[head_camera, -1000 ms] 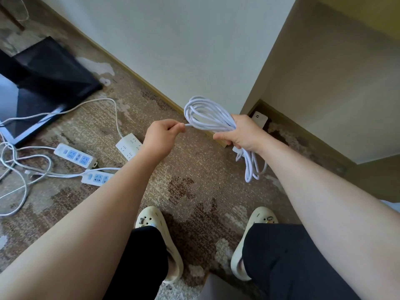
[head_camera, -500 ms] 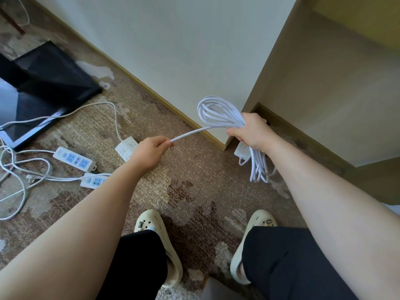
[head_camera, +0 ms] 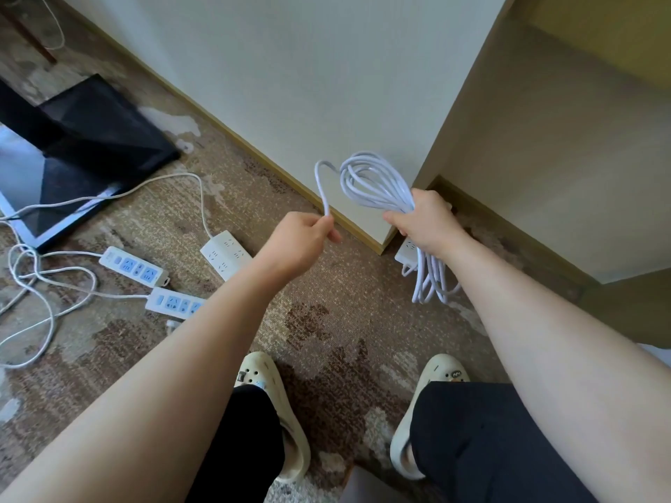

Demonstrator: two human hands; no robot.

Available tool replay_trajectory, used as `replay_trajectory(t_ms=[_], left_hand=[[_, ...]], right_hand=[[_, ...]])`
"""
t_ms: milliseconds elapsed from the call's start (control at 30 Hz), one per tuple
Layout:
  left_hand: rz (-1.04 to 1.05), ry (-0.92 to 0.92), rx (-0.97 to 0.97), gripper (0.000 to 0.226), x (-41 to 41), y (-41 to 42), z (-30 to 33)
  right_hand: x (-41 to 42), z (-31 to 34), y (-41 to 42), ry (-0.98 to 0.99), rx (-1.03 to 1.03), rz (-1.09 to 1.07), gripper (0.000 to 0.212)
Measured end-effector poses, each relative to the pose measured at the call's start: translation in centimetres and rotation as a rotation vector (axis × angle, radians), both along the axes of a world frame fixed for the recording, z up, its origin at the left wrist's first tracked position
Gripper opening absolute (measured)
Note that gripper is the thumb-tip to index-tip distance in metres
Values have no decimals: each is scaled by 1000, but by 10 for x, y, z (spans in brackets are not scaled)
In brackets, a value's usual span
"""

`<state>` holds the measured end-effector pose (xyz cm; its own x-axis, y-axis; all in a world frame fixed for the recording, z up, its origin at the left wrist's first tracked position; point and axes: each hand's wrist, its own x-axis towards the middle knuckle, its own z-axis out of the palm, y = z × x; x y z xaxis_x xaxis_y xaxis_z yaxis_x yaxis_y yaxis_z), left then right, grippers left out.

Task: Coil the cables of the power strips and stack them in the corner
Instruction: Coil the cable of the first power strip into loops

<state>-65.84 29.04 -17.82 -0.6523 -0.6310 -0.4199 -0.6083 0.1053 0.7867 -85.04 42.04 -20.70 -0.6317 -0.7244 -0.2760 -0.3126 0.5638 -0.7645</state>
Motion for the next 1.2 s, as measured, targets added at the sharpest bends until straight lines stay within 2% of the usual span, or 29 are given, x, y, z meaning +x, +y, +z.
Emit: replay_trajectory(t_ms=[100, 133, 267, 333, 433, 533, 700, 867, 1000, 1133, 1200], left_hand=[[-58, -282, -98, 37, 8, -1, -19], [-50, -316, -130, 35, 13, -4, -25], [131, -238, -269, 15, 33, -26, -35], [214, -209, -297, 14, 44, -35, -38], [337, -150, -248, 19, 51, -46, -41], [398, -16, -166, 19, 41, -41, -36], [181, 80, -44, 22, 4, 7, -27], [-64, 13, -221, 27, -18, 40, -31], [-155, -49, -256, 31, -29, 42, -33], [-181, -45, -235, 33, -36, 43, -37], [-193, -35, -236, 33, -39, 47, -38]], right_hand=[[1, -1, 1, 31, 16, -54, 21], [-2, -1, 1, 36, 13, -81, 22], [-8, 1, 3, 71, 26, -111, 23], [-8, 0, 2, 79, 29, -105, 20], [-6, -1, 3, 65, 24, -83, 19], [-2, 1, 3, 17, -8, -44, 17], [4, 5, 1, -67, -98, -58, 14], [17, -2, 0, -100, -65, -8, 10], [22, -5, -4, -168, -113, -15, 6], [24, -6, -9, -259, -143, -51, 30], [24, -7, -11, -275, -141, -49, 31]])
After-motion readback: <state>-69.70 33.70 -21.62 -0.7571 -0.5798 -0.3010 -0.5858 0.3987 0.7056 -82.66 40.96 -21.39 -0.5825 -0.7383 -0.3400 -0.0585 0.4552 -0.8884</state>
